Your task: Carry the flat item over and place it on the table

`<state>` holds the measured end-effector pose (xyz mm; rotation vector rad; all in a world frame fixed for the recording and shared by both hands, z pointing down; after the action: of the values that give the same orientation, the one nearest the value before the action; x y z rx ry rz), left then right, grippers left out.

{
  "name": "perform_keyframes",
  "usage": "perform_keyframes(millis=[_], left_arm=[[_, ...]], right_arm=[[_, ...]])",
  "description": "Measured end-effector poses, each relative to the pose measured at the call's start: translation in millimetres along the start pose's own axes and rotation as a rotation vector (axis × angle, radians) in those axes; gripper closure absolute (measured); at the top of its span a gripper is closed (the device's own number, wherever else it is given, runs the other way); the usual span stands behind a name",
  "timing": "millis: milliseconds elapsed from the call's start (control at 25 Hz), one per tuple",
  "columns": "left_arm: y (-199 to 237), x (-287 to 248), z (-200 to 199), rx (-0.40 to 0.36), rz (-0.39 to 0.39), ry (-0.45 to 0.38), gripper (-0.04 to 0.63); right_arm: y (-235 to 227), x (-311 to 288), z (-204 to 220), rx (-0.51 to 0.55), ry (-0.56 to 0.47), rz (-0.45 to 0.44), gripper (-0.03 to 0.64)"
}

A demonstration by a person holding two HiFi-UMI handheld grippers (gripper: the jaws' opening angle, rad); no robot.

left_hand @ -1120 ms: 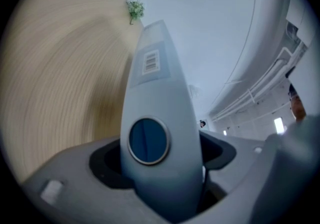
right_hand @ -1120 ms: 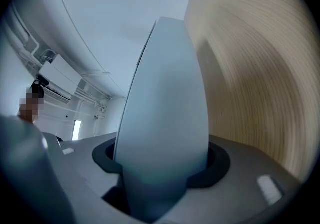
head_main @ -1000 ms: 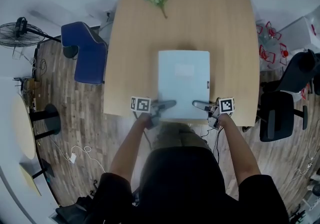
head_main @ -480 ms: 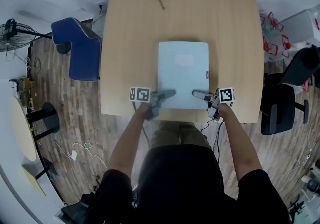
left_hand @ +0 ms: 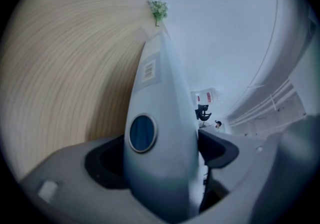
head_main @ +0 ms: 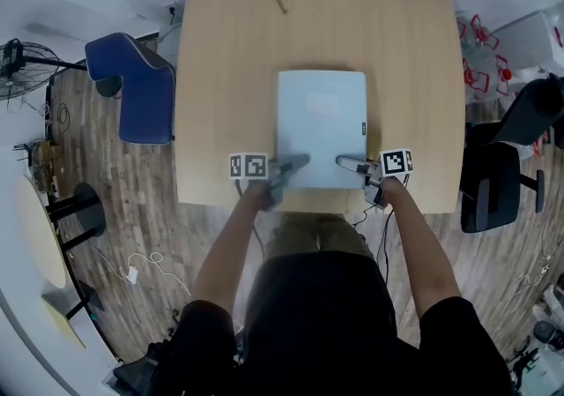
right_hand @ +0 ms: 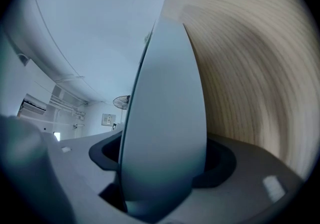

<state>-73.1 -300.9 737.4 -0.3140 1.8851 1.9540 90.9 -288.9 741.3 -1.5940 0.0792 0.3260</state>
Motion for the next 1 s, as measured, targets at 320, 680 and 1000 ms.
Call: perform_keyframes(millis=[320, 680, 1000], left_arm=[[2.9, 6.6, 1.3, -0.013, -0.118, -0.026, 0.149], [6.2, 12.2, 6.5, -0.073, -0.229, -0.099, 0.146], [6.5, 11.4, 9.8, -0.092, -0.265, -0.121, 0.166]], right_arm=[[-0.8, -0.6, 1.6, -0.012, -0.034, 0.120, 0.223], [0.1, 0.6, 5.6, 0.036, -0.031, 0.196, 0.221], [0.8, 8.5, 6.7, 0.084, -0.085, 0.299, 0.202]])
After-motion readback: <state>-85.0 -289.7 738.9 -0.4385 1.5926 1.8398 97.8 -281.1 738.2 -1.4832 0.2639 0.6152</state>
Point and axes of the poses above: the fingertips, and each gripper's own axes: x backward along the fingers, y to its left, z out of its underside, the point moved 3 cm from there along x, backward along the fingers, and after that the axes turned 4 degrees about y, right-handed, at the moved point
